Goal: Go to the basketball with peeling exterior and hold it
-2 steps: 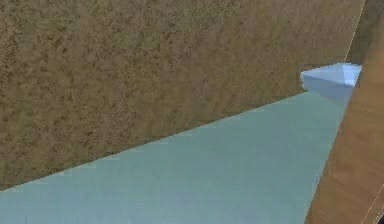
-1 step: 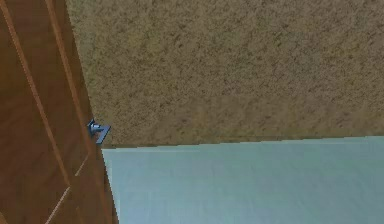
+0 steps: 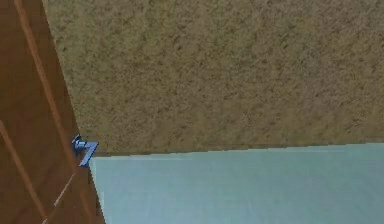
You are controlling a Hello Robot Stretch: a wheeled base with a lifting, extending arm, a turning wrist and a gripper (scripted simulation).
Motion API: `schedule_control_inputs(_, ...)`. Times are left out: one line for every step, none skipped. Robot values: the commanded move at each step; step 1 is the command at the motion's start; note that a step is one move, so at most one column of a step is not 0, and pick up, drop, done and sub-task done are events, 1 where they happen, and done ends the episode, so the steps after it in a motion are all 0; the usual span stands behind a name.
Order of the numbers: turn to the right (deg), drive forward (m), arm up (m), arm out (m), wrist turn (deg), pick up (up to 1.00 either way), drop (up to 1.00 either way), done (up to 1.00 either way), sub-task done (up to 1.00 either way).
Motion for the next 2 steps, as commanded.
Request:
schedule_control_inputs(33.0,0.00,0.00,0.00,0.0,0.00,0.00,0.00,0.00)
schedule_control_inputs(0.0,0.45,0.00,0.00,0.0,0.00,0.00,0.00,0.00)
